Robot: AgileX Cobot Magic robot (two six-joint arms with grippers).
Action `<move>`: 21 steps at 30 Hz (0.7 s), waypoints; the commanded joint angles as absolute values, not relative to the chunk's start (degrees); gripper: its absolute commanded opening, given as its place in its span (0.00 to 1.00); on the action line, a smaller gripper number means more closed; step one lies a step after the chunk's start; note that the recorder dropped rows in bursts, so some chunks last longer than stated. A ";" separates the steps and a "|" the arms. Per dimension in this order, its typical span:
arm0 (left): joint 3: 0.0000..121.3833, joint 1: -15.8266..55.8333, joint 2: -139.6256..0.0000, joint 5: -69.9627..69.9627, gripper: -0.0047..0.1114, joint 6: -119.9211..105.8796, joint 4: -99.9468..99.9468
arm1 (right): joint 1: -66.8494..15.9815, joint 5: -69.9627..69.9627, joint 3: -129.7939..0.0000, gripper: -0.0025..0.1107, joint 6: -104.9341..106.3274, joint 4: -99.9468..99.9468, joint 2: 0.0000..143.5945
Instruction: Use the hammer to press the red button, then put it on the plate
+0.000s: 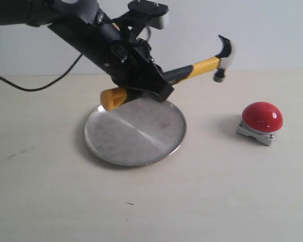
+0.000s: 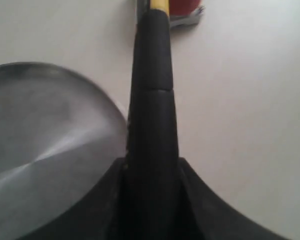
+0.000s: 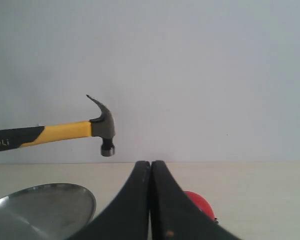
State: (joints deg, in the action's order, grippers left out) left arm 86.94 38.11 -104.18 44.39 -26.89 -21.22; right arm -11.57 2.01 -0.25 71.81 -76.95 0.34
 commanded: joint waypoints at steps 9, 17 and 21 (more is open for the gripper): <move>83.94 44.22 -101.06 27.36 0.04 10.94 14.94 | -11.37 1.71 0.00 0.02 71.80 -76.52 0.00; 71.83 50.79 -103.73 2.33 0.04 18.31 14.94 | -11.37 1.71 0.00 0.02 71.80 -76.52 0.00; 71.67 52.05 -106.02 0.38 0.04 19.25 14.74 | -11.37 1.71 0.00 0.02 71.80 -76.52 0.00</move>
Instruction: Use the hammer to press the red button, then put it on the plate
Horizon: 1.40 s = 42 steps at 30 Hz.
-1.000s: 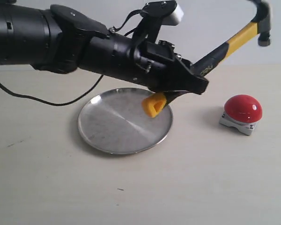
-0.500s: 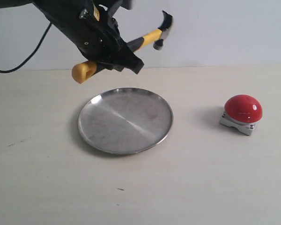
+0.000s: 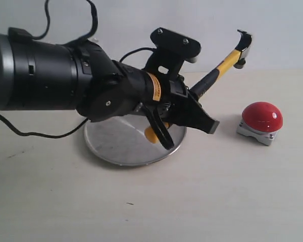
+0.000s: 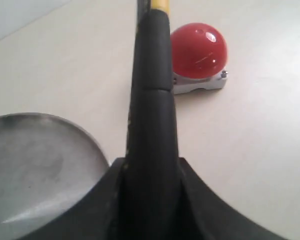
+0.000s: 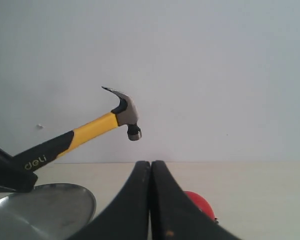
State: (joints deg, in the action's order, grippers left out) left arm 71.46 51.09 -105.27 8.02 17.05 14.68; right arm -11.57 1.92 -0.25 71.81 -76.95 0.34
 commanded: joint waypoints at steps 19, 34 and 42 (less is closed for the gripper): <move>79.46 57.59 -116.00 1.18 0.04 25.51 14.62 | -11.37 1.81 0.00 0.02 71.80 -76.52 0.00; 87.43 57.59 -117.27 6.96 0.04 21.90 16.11 | -11.37 1.81 0.00 0.02 71.80 -76.52 0.00; 88.81 57.59 -117.27 7.24 0.04 21.17 17.33 | -11.37 1.81 0.00 0.02 71.80 -76.52 0.00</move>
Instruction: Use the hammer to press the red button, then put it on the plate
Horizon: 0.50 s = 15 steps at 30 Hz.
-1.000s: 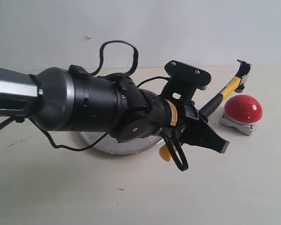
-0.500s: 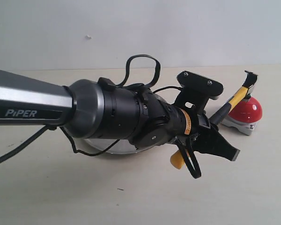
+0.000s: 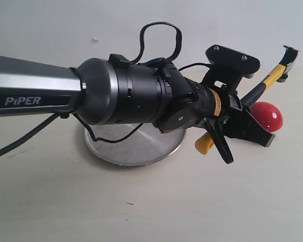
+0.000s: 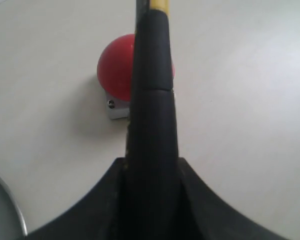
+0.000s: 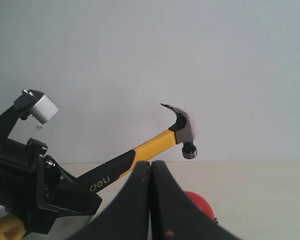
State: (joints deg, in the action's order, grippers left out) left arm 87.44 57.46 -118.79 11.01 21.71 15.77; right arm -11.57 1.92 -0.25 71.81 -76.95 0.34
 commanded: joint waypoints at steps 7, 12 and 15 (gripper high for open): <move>89.42 57.13 -117.27 7.25 0.04 21.17 17.56 | -11.37 1.81 0.00 0.02 71.80 -76.52 0.00; 89.42 57.13 -118.95 7.46 0.04 21.71 17.37 | -11.37 1.81 0.00 0.02 71.80 -76.52 0.00; 89.42 57.13 -123.32 7.85 0.04 21.84 17.10 | -11.37 1.81 0.00 0.02 71.80 -76.52 0.00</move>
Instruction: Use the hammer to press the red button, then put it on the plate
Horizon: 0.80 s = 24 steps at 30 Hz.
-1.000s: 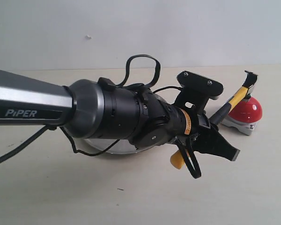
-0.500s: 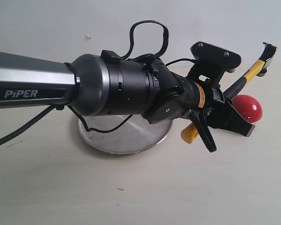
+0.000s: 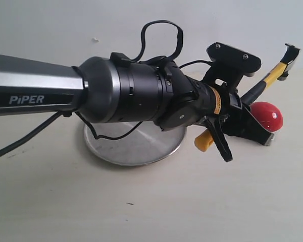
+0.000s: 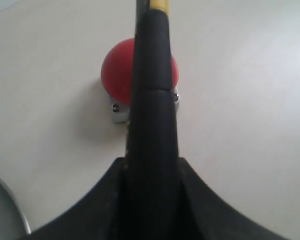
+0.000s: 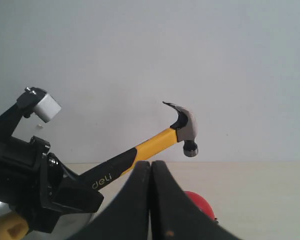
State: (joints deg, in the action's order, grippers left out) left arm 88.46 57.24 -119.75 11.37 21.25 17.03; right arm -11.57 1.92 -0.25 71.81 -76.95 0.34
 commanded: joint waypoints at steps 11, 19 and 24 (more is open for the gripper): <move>89.42 57.13 -119.32 8.91 0.04 21.43 17.23 | -11.37 1.81 0.00 0.02 71.80 -76.52 0.00; 88.25 55.62 -110.91 8.90 0.04 21.65 15.38 | -11.37 3.13 0.00 0.02 71.80 -76.40 0.00; 80.80 52.02 -108.67 1.12 0.04 24.87 14.10 | -11.37 3.14 0.00 0.02 71.80 -75.90 0.00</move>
State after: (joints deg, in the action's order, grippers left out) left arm 84.24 54.08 -110.39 7.93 22.32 14.85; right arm -11.57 2.95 -0.25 71.81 -76.55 0.34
